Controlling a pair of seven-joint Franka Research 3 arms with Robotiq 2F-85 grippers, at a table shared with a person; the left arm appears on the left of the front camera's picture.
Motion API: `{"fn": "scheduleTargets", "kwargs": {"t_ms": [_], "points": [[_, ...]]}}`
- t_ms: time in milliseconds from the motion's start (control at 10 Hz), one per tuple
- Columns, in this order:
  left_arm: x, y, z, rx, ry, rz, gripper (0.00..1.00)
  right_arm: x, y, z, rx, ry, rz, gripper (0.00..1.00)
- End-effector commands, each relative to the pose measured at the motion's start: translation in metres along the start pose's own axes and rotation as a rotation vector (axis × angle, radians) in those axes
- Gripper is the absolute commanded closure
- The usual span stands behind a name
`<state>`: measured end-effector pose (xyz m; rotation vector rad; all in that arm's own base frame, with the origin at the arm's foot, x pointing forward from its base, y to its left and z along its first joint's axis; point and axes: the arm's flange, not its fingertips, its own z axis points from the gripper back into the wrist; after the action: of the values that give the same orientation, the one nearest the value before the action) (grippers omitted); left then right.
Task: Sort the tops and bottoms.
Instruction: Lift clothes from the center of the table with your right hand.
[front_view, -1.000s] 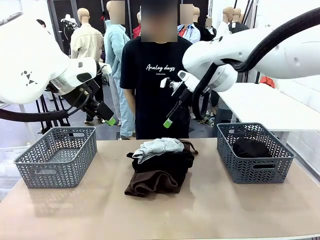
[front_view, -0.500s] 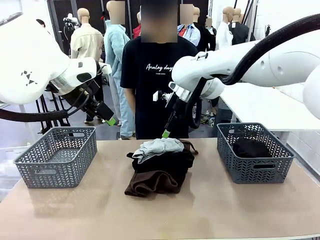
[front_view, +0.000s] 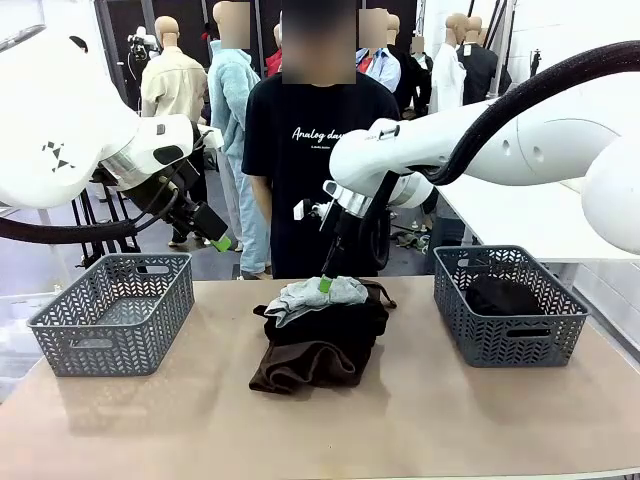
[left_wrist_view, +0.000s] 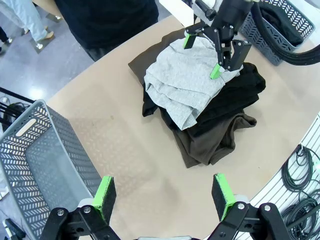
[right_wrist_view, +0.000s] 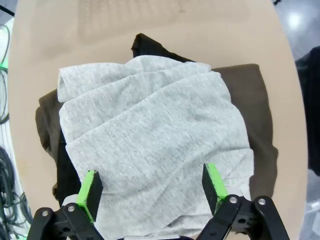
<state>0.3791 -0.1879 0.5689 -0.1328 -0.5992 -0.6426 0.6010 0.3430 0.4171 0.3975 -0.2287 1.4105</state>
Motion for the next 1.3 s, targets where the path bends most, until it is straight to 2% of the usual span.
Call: {"fn": "scheduleTargets", "kwargs": {"t_ms": [0,600,700,1100,1200], "points": [[0.000,0.001,0.001,0.001,0.001,0.000,0.00,0.000,-0.008,0.001,0.009,0.037,-0.023,0.00],[0.000,0.001,0.001,0.001,0.001,0.000,0.00,-0.002,-0.008,-0.012,0.028,0.125,-0.015,0.00],[0.000,0.001,0.001,0.001,0.001,0.000,0.00,-0.001,-0.007,-0.012,0.029,0.146,-0.007,0.08],[0.000,0.001,0.001,0.001,0.001,0.000,0.00,0.000,-0.004,-0.010,0.062,0.184,-0.032,0.85],[0.000,0.001,0.001,0.001,0.001,0.000,0.00,0.000,-0.004,-0.011,0.070,0.187,-0.044,1.00]]}}
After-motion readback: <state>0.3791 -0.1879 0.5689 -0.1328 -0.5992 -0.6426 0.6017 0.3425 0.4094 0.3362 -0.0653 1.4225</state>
